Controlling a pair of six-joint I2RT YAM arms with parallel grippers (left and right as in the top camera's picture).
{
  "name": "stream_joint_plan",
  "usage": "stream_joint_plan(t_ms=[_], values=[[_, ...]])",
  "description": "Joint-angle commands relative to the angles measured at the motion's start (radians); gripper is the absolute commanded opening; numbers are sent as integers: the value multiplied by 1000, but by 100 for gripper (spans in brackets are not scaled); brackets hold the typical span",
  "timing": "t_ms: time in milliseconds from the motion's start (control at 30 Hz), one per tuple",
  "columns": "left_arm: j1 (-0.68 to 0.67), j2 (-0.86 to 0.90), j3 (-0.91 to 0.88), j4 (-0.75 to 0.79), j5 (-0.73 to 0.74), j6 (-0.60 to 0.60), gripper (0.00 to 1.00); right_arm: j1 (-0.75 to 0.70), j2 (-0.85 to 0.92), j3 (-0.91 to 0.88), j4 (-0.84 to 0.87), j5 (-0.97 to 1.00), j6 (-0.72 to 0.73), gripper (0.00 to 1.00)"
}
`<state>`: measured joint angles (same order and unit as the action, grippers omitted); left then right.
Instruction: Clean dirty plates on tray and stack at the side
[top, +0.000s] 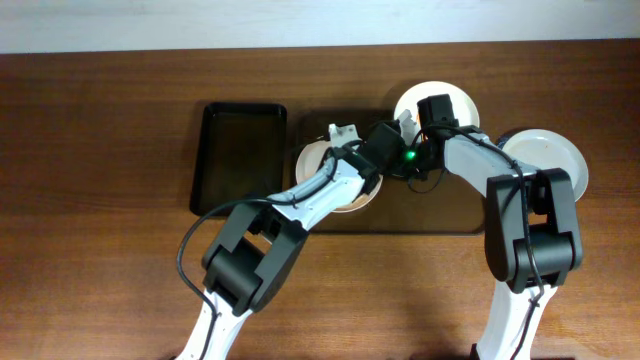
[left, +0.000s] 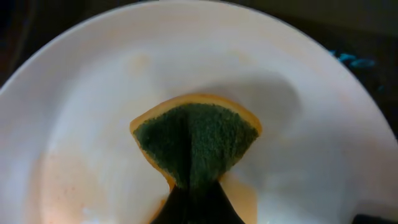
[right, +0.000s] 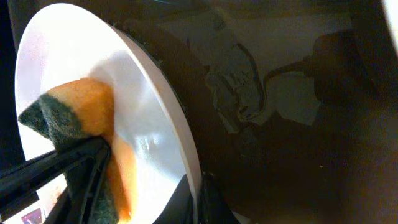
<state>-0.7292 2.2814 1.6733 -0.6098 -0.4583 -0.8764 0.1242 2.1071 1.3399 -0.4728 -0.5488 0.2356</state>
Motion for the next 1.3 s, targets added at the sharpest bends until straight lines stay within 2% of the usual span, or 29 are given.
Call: stream_joint_plan(t_ms=[0, 100, 167, 400, 500, 600, 767, 833, 967, 1067, 1200, 1267], values=[[63, 71, -40, 55, -75, -13, 0, 19, 47, -17, -9, -19, 8, 4], [161, 71, -40, 66, -40, 9, 0, 19, 47, -17, -1, -20, 8, 4], [190, 71, -40, 21, 72, 41, 0, 19, 47, -17, -1, -20, 8, 4], [180, 70, -40, -246, 637, 45, 0, 19, 47, -17, 2, -22, 8, 4], [183, 65, 3, -224, 827, 236, 0, 21, 47, -17, 3, -28, 8, 4], [205, 49, 197, -290, 826, 344, 0, 21, 47, -17, 2, -28, 8, 4], [371, -9, 699, -623, 741, 423, 0, 20, 40, -14, -14, -54, 8, 4], [471, -16, 872, -752, 724, 423, 0, 19, -8, 11, -88, -18, 7, 4], [560, -13, 907, -826, 724, 423, 0, 21, -158, 44, -248, 162, 4, 4], [573, -12, 906, -842, 719, 452, 0, 21, -293, 45, -320, 323, 8, 4], [571, -3, 906, -842, 694, 460, 0, 114, -523, 45, -397, 784, 16, 4], [571, 1, 906, -842, 694, 460, 0, 237, -586, 45, -407, 1068, 16, 4]])
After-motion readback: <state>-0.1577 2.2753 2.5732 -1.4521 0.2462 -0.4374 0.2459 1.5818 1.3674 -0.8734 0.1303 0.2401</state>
